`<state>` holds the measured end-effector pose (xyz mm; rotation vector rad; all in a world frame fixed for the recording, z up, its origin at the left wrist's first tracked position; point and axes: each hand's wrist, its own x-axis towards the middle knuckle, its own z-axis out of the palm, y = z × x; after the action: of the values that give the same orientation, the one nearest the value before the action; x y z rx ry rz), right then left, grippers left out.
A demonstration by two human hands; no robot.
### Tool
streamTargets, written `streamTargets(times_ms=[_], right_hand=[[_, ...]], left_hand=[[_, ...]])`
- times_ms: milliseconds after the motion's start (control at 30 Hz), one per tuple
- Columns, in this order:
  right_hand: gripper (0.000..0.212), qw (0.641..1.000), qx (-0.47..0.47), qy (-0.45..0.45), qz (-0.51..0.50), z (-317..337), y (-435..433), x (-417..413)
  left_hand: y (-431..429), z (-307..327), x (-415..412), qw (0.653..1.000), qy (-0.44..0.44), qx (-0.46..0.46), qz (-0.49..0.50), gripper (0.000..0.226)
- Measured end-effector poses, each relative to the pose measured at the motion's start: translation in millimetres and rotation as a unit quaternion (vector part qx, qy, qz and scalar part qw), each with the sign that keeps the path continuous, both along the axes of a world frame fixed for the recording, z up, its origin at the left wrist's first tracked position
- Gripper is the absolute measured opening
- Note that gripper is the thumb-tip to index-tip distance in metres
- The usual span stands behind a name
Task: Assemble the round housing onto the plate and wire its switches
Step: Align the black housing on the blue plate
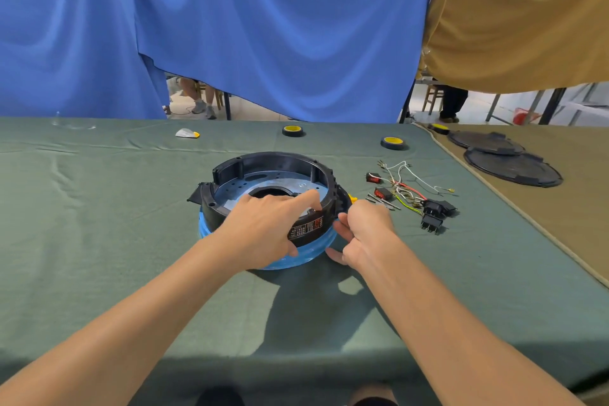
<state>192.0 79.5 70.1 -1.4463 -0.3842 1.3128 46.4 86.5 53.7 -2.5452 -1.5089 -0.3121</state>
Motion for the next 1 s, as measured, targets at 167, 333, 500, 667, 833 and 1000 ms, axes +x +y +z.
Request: streamTargets(times_ms=[167,333,500,667,833,1000], right_hand=[[0.032,1.0,0.007,0.014,0.011,-1.4,-4.1,2.1],[0.03,1.0,0.006,0.007,0.018,-2.1,-6.0,1.9],[0.028,1.0,0.002,0.008,0.016,-5.2,-6.0,2.6],[0.036,1.0,0.006,0.014,0.02,-8.5,-5.8,5.4],[0.03,0.996,0.029,0.076,-0.034,-11.9,-0.4,7.2],[0.029,0.968,0.082,0.214,-0.106,0.0,1.9,14.0]], left_hand=[[12.5,14.4,-17.5,0.984,0.004,-0.176,-0.024,0.078],[19.6,15.0,-22.0,0.978,0.052,-0.197,-0.042,0.09],[22.9,10.8,-25.7,0.983,0.04,-0.168,-0.063,0.085],[25.8,10.6,-26.8,0.984,0.019,-0.166,-0.068,0.084],[28.5,31.1,-22.3,0.97,-0.083,-0.219,-0.071,0.081],[21.9,45.3,-19.2,0.949,-0.219,-0.21,-0.086,0.081]])
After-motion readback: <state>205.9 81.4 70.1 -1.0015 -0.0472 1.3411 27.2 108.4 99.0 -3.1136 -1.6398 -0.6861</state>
